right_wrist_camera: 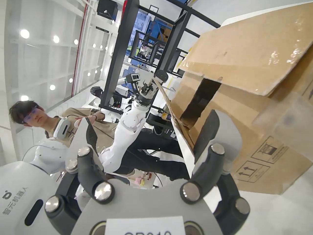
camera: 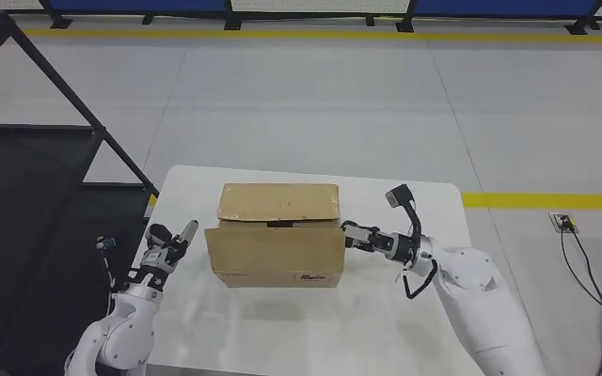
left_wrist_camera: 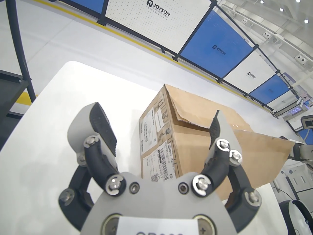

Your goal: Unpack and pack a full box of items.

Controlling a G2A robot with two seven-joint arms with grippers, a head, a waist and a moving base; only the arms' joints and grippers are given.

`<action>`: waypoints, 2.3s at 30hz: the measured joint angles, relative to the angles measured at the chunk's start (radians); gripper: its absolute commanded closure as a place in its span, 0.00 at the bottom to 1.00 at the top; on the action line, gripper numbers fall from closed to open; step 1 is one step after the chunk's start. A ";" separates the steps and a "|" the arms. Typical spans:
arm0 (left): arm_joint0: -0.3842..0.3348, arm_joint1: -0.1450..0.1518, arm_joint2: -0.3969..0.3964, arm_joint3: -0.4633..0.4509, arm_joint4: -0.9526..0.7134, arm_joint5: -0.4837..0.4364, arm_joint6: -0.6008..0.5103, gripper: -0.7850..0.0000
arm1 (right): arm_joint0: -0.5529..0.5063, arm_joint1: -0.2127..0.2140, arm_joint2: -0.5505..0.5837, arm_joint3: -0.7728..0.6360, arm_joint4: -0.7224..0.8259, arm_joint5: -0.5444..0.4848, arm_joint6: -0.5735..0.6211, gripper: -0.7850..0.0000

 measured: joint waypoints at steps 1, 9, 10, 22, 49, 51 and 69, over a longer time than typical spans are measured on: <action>0.001 0.000 0.000 -0.003 -0.001 -0.004 -0.001 0.00 | -0.005 0.002 0.003 -0.010 0.010 -0.005 0.018 0.00; 0.025 0.010 -0.033 -0.023 -0.045 -0.142 -0.071 0.00 | -0.061 0.029 0.022 -0.106 0.000 -0.016 0.187 0.00; 0.030 0.013 -0.040 -0.022 -0.048 -0.175 -0.088 0.00 | -0.067 0.032 0.020 -0.114 -0.013 -0.011 0.200 0.00; 0.097 0.059 -0.126 0.008 0.077 -0.607 -0.303 0.00 | -0.063 0.041 -0.052 -0.121 -0.120 0.088 0.180 0.00; 0.110 0.062 -0.044 0.018 0.361 -0.557 -0.134 0.00 | 0.061 0.000 -0.115 0.031 0.121 0.432 -0.169 0.00; 0.117 0.064 -0.043 0.011 0.361 -0.553 -0.127 0.00 | 0.079 -0.003 -0.121 0.064 0.138 0.461 -0.181 0.00; 0.138 0.075 -0.035 0.003 0.346 -0.547 -0.101 0.00 | 0.224 -0.050 -0.198 0.252 0.238 0.449 -0.241 0.00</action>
